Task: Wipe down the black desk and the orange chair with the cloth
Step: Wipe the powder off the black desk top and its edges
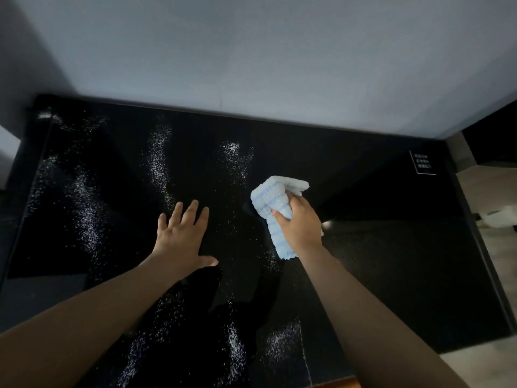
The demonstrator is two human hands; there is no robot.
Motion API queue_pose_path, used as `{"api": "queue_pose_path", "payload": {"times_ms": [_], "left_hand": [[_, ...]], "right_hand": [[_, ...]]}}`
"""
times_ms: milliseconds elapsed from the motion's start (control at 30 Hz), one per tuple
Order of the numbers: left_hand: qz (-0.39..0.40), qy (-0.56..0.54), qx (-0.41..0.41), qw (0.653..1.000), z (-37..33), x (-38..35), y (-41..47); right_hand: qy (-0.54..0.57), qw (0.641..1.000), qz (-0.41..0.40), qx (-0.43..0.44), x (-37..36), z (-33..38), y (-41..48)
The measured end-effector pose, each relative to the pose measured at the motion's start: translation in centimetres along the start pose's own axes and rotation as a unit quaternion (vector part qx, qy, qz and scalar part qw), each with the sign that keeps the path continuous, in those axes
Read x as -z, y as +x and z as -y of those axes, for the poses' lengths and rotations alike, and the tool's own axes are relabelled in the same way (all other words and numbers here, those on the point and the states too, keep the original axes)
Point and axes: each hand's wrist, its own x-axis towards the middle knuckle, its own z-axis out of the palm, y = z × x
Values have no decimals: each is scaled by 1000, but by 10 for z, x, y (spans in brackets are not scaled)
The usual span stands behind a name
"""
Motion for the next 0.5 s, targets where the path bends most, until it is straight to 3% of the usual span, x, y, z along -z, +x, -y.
{"api": "queue_pose_path", "payload": {"times_ms": [167, 500], "left_hand": [[26, -30, -21, 999, 1, -24, -52], [43, 28, -19, 999, 9, -57, -92]], "right_hand": [[-6, 1000, 7, -19, 1, -3, -36], [-16, 998, 8, -65, -3, -10, -105]]}}
